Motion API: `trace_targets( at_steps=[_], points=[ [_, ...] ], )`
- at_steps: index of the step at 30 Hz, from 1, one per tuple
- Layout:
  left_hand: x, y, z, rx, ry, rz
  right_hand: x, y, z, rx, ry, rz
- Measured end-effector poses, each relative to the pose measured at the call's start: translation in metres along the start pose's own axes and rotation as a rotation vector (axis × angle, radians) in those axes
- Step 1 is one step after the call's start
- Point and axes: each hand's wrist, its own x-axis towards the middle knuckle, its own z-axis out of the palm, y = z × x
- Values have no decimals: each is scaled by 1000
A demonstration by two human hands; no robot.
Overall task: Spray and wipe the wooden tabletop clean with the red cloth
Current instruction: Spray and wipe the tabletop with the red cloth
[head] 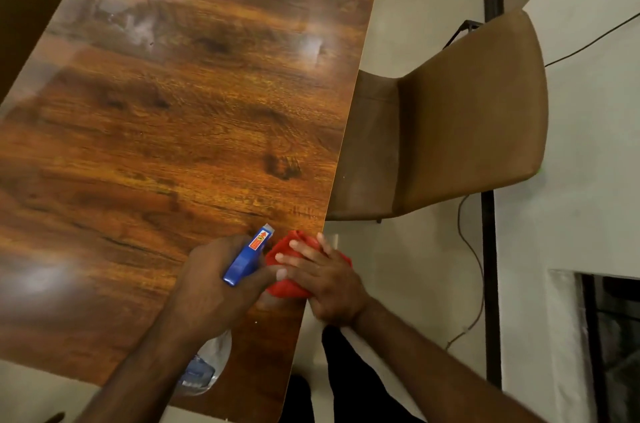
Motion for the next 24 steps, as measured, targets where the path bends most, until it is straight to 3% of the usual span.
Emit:
trace_targets(
  at_steps=[6,10,14,19,24],
  points=[
    [-4,6,-6,-48,3,-14,97,107,-61,-32,57,285],
    [-15,11,-7,-48,2,-20,128,120,-77,-45,110,409],
    [-24,15,-7,-30,26,-26,82,52,-39,-7,144,378],
    [-39,19,-6,-53,55,2,-26,-75,28,136,53,197],
    [-64,12,-4,-82,60,3,-93,-152,83,39,-105,-24]
  ],
)
